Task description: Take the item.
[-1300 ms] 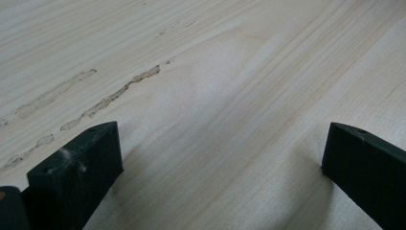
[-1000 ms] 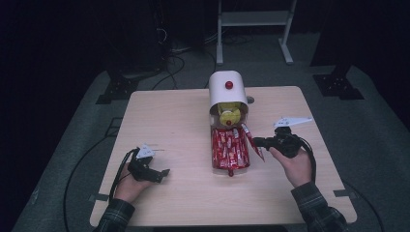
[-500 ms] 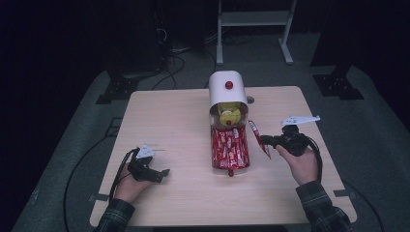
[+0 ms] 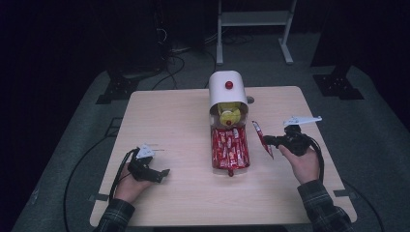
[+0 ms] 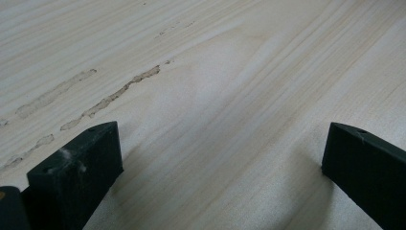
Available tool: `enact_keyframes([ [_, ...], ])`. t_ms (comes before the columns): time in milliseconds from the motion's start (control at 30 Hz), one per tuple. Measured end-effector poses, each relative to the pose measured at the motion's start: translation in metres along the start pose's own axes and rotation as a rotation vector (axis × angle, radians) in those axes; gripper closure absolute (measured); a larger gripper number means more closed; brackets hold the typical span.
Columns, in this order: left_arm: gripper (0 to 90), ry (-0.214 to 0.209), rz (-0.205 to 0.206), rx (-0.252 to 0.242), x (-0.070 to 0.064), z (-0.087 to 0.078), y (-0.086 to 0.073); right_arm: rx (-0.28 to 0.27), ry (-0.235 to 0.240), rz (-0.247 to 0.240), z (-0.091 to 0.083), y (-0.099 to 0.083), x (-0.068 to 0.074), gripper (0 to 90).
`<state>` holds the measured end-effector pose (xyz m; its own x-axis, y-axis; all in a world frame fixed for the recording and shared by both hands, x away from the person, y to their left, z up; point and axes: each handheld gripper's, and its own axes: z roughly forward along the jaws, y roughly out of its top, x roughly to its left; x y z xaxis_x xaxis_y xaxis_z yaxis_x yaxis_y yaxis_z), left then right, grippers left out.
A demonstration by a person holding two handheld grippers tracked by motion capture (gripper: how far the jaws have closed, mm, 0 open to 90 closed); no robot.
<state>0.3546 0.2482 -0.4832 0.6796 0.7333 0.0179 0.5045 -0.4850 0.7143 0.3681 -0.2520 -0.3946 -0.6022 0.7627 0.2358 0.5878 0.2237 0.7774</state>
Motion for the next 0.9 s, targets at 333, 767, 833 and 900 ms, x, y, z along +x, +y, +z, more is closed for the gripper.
enact_keyframes([
  [333, 0.0, 0.000, 0.000, 0.000, 0.000, 0.000, 0.000, 0.023, -0.006, 0.007, 0.008, -0.004, -0.003, 89.2],
  [767, 0.0, 0.000, 0.000, 0.000, 0.000, 0.000, 0.000, 0.064, -0.013, 0.015, 0.019, -0.011, -0.007, 89.2],
  [833, 0.0, 0.000, 0.000, 0.000, 0.000, 0.000, 0.000, 0.069, -0.015, 0.016, 0.020, -0.012, -0.008, 89.2],
  [900, 0.0, 0.000, 0.000, 0.000, 0.000, 0.000, 0.000, 0.075, -0.017, 0.016, 0.022, -0.013, -0.008, 89.2],
])
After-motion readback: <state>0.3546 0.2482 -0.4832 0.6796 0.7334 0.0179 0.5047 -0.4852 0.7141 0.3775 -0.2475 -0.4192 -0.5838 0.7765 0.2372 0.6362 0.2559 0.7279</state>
